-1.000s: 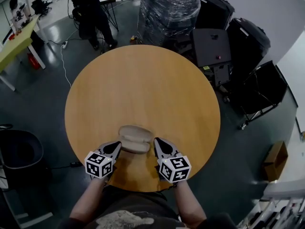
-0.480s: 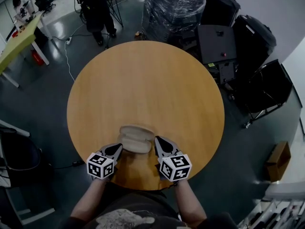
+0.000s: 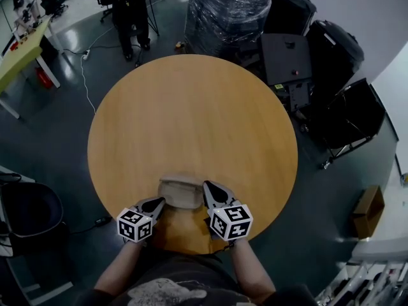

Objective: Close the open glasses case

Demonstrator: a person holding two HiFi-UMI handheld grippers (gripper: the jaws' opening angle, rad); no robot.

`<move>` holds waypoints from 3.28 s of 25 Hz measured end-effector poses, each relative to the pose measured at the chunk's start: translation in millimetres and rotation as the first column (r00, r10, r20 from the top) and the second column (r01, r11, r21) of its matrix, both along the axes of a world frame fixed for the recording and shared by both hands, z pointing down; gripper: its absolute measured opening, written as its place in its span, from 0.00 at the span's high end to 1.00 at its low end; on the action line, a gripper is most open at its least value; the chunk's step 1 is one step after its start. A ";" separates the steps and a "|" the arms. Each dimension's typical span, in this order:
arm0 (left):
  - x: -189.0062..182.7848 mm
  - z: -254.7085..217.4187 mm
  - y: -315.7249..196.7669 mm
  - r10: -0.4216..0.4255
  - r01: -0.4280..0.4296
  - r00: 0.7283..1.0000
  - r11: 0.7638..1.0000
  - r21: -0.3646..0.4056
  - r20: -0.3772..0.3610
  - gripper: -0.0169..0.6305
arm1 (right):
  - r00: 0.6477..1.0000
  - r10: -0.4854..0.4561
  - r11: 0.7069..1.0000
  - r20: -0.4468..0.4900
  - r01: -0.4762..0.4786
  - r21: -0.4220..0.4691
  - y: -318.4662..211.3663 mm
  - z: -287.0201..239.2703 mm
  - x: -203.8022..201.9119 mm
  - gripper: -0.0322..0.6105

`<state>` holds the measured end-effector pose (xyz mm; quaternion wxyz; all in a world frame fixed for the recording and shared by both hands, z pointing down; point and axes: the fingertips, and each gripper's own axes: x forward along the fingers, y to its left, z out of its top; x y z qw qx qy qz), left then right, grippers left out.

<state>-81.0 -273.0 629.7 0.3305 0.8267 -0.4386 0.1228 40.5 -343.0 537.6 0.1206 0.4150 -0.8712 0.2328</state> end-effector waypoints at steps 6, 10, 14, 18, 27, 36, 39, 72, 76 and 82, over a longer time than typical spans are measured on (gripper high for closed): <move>0.5 1.2 0.9 0.032 -0.032 0.999 0.999 -0.016 -0.012 0.96 | 0.996 -0.001 0.998 -0.091 -0.005 -0.063 -10.8 14.3 -21.4 0.97; 1.2 0.9 1.5 0.050 -0.051 0.999 0.999 -0.018 -0.020 0.96 | 0.990 0.010 0.990 -0.143 -0.030 -0.135 -12.9 25.1 -26.2 0.97; 0.6 1.1 1.4 0.078 -0.079 0.997 0.997 -0.018 -0.027 0.96 | 0.994 -0.024 0.981 -0.107 0.003 -0.194 -0.1 26.5 -29.1 0.97; 5.5 -1.1 1.3 0.127 -0.127 0.991 0.992 -0.010 -0.037 0.96 | 0.994 -0.070 0.974 -0.080 0.051 -0.219 16.4 28.1 -30.9 0.97; 1.6 -17.3 21.4 0.241 -0.243 0.969 0.969 0.041 0.050 0.96 | 0.992 -0.078 0.967 -0.101 0.050 -0.251 45.7 43.7 -31.0 0.97; 8.1 -44.1 -0.6 0.304 -0.340 0.935 0.916 0.215 0.181 0.96 | 0.987 -0.086 0.955 -0.135 0.043 -0.293 58.3 64.7 -31.7 0.97; 16.3 -43.9 -5.7 0.326 -0.356 0.932 0.908 0.221 0.158 0.96 | 0.988 -0.076 0.953 -0.134 0.032 -0.302 59.6 68.3 -31.9 0.97; 16.1 -30.7 -15.3 0.317 -0.354 0.928 0.916 0.190 0.197 0.96 | 0.990 -0.033 0.947 -0.139 -0.013 -0.322 61.9 74.5 -29.5 0.97; 16.5 -30.1 -14.8 0.318 -0.359 0.924 0.914 0.192 0.212 0.96 | 0.988 -0.034 0.946 -0.150 -0.016 -0.323 62.3 74.9 -29.5 0.97; 16.2 -27.7 -14.3 0.322 -0.363 0.923 0.910 0.199 0.213 0.96 | 0.987 -0.028 0.946 -0.158 -0.025 -0.324 62.2 76.5 -29.9 0.97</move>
